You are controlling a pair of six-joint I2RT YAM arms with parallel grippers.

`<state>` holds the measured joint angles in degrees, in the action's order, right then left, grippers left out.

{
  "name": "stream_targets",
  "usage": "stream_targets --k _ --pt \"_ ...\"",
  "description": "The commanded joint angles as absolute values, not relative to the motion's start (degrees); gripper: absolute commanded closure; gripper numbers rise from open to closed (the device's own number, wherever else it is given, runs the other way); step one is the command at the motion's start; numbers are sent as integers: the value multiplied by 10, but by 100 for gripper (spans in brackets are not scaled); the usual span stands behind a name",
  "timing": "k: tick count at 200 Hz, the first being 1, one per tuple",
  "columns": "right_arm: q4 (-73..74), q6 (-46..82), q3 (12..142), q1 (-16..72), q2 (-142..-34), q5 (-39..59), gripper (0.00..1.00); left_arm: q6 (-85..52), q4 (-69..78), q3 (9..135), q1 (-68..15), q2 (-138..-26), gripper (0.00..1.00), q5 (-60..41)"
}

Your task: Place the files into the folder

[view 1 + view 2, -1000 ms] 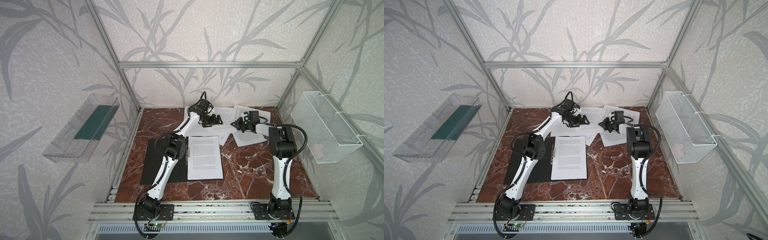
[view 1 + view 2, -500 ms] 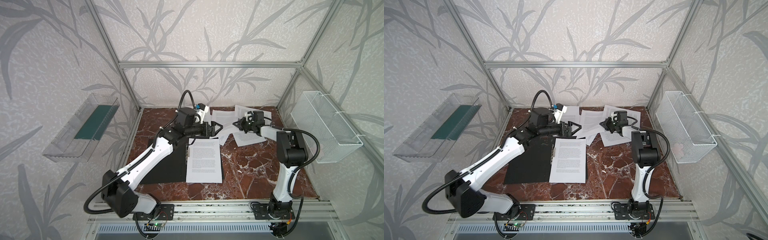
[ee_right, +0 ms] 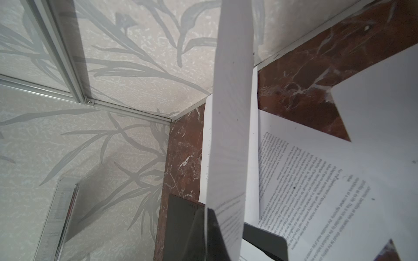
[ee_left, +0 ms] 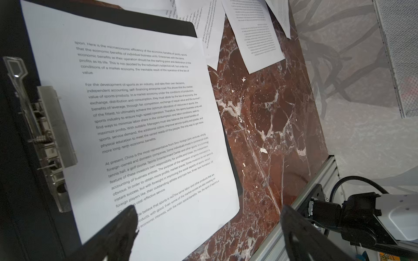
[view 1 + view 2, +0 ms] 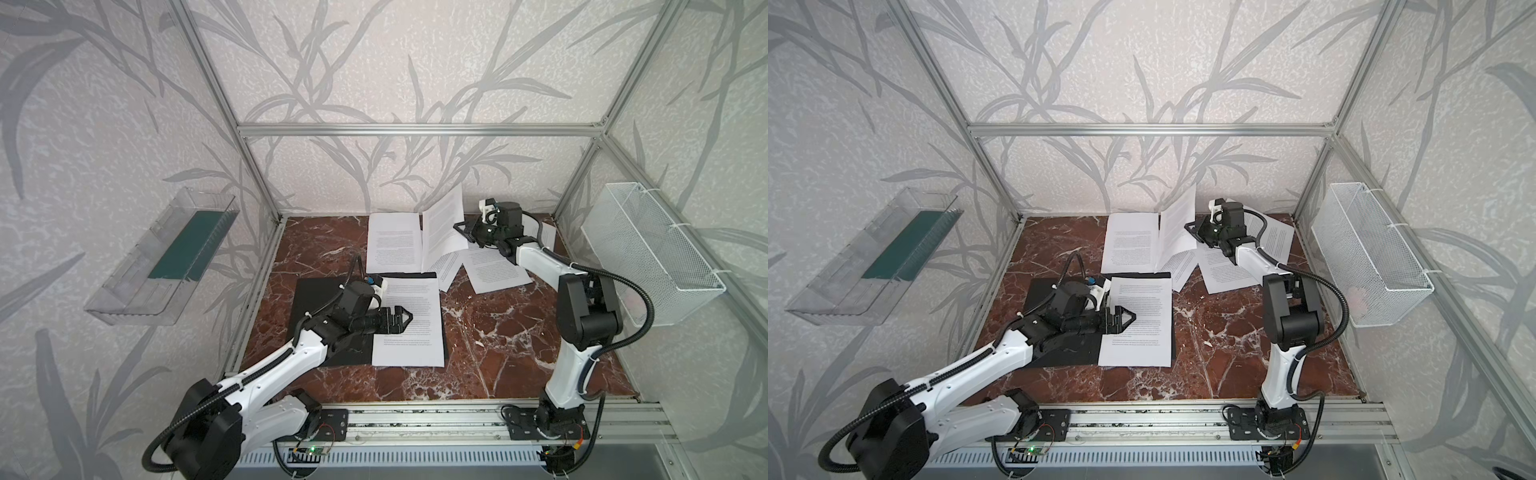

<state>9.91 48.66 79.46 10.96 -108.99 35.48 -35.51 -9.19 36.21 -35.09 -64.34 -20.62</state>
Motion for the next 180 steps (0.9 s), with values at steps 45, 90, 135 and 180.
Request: stream_targets --k 45,90,135,180 --pt "77 450 716 120 -924 353 100 -355 -2 392 -380 -811 2 -240" --pt "5 394 635 115 -813 317 100 -373 39 444 -408 -901 2 -235" --pt "-22 369 541 86 -729 262 100 -376 44 497 -417 -969 3 -225" --pt "-62 314 453 83 -631 206 100 -383 54 514 -417 -1012 3 -218"
